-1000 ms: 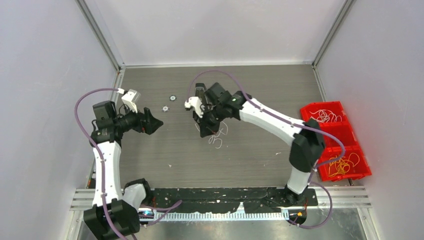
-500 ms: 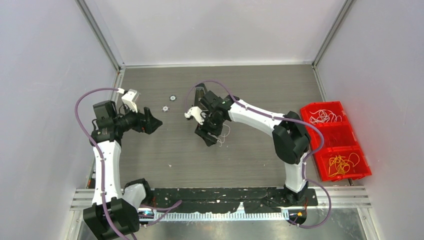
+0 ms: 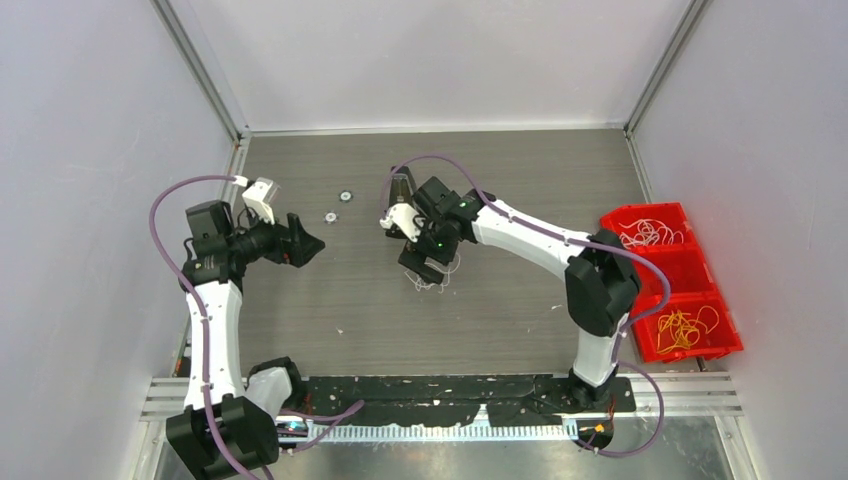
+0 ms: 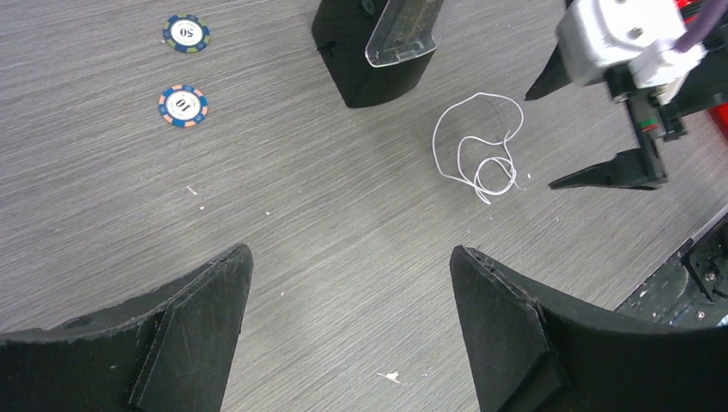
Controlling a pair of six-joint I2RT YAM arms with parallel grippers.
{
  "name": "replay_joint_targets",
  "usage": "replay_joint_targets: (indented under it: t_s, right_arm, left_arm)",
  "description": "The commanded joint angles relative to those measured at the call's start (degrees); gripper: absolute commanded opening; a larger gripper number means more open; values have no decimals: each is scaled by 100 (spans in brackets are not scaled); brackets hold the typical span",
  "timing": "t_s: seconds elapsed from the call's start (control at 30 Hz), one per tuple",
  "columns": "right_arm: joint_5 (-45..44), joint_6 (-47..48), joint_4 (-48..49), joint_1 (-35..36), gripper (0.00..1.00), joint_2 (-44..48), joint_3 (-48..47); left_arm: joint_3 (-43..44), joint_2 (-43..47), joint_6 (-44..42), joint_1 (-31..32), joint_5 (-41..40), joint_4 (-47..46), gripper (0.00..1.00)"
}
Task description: Untangle the cables
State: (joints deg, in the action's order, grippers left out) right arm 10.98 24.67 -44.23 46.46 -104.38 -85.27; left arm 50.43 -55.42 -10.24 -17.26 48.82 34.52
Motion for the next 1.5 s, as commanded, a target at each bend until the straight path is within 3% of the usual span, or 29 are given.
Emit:
replay_joint_targets:
  t_s: [0.0,0.37,0.5,0.57,0.7,0.77,0.8,0.87,1.1,1.27,1.47]
  right_arm:
    - [145,45,219,4,95,-276,-87]
    - [173,320,566,5,99,-1360,-450]
    - [76,402,705,22,92,-1545,-429]
    - [-69,475,802,60,85,-1593,-369]
    - [-418,619,869,159,58,-1688,-208]
    - [-451,679,877,218,38,-1664,-66]
    - [-451,706,849,277,18,-1594,36]
    - [-385,820,735,359,7,-1362,168]
    - [1224,1445,-213,382,6,840,293]
    - [1771,2467,-1093,382,6,1826,-28]
    - [2093,3183,-1998,394,6,2531,-391]
  left_arm:
    - [47,-31,181,-3,100,-283,87]
    - [143,-59,82,1,87,-95,87]
    - [120,-16,87,-6,90,-103,87]
    - [126,-22,122,-5,92,-126,87]
    - [151,-15,215,-1,100,-203,87]
    - [143,15,264,-5,124,-242,87]
    - [137,28,268,-6,165,-246,87]
    - [101,60,245,-1,299,-234,87]
    - [-113,258,-108,181,791,-212,89]
    - [-359,705,-383,621,1393,-654,91]
    - [-603,1824,-1184,1727,1723,-1586,93]
